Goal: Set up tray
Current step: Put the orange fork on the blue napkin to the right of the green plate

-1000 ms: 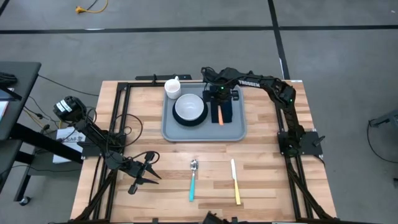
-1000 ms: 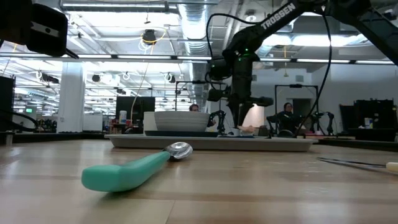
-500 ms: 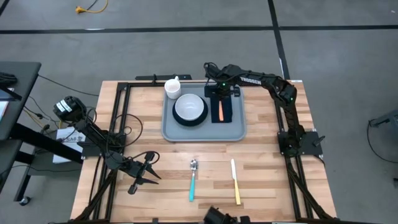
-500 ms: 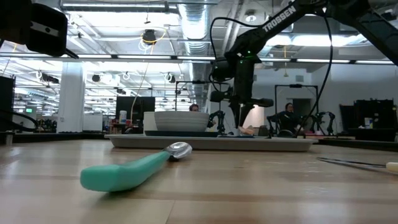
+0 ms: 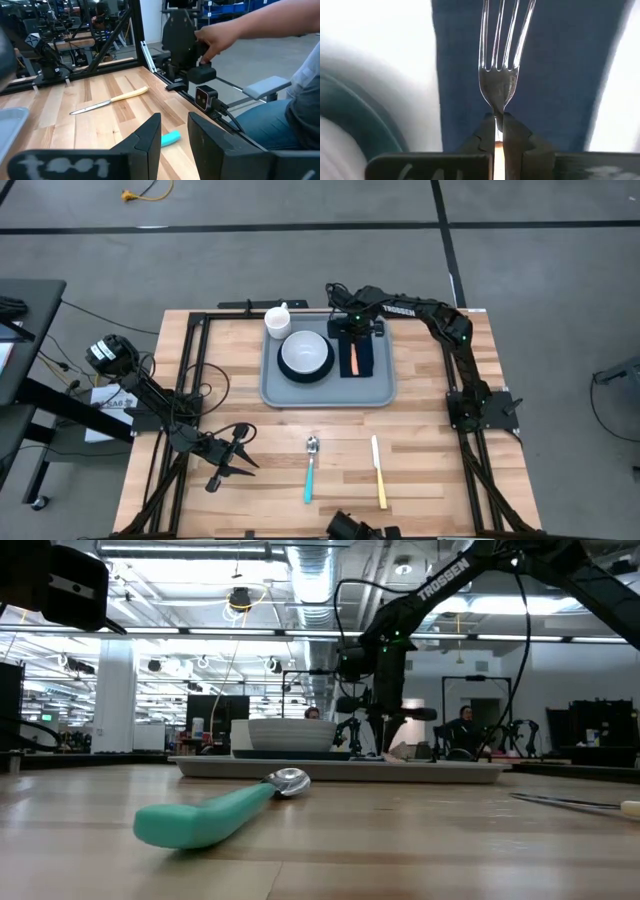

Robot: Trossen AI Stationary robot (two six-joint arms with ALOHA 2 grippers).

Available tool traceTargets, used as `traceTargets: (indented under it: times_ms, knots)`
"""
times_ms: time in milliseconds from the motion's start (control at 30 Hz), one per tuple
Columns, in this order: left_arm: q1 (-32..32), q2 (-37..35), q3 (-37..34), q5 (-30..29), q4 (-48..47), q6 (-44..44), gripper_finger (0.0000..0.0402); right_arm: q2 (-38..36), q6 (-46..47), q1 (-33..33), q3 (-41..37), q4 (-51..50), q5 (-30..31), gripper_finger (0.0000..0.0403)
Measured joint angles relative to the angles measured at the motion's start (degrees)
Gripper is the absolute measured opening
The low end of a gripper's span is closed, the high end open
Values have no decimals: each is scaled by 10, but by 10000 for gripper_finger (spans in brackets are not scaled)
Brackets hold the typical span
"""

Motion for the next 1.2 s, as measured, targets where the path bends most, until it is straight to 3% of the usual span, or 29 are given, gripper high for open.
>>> traceTargets:
  times_ms: [1200]
  knots:
    - [0,0,0,0,-2,0,87,12,-4,-4,-2,-3,-3,43]
